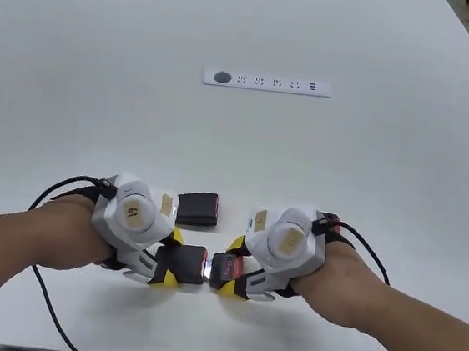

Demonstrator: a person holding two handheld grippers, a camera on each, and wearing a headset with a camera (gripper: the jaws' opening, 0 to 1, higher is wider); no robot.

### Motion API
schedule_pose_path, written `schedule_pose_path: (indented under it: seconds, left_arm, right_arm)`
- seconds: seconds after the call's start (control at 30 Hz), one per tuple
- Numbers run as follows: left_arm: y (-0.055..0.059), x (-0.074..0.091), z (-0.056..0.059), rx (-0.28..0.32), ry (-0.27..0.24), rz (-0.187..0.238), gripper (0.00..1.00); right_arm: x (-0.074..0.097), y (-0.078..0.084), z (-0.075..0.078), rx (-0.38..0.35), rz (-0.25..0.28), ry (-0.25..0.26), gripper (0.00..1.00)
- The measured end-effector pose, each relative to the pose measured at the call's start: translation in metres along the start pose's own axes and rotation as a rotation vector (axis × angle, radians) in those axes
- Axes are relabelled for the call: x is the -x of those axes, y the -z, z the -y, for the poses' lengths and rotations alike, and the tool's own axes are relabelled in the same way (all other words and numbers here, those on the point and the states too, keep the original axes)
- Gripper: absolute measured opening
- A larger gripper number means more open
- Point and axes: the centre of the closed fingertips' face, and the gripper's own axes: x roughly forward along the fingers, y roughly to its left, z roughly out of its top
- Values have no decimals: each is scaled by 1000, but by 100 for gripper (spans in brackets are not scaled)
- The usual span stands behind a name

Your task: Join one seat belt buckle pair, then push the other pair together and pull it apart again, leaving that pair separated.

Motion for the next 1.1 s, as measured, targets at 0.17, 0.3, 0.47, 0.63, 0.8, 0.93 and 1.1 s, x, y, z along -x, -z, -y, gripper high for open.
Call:
schedule_pose_path:
  seconds: [0.17, 0.3, 0.47, 0.63, 0.8, 0.93, 1.1]
  left_arm:
    - [1, 0, -1, 6, -7, 8, 34]
    - [0, 0, 0, 4, -4, 1, 35]
    - [0, 0, -1, 2, -3, -5, 35]
    - [0, 0, -1, 32, -10, 17, 36]
    - [-1, 0, -1, 37, -12, 24, 36]
    - [-1, 1, -1, 55, -17, 35, 38]
    - [2, 9, -3, 86, -36, 24, 42]
  right_arm:
    - [-1, 0, 1, -2, 7, 5, 33]
    - [0, 0, 0, -3, 0, 9, 33]
    - [-2, 2, -1, 23, -11, 19, 34]
    - [0, 2, -1, 10, -3, 18, 34]
    - [-1, 3, 0, 1, -3, 20, 34]
    - [0, 1, -1, 2, -7, 20, 35]
    - [5, 2, -2, -7, -1, 15, 37]
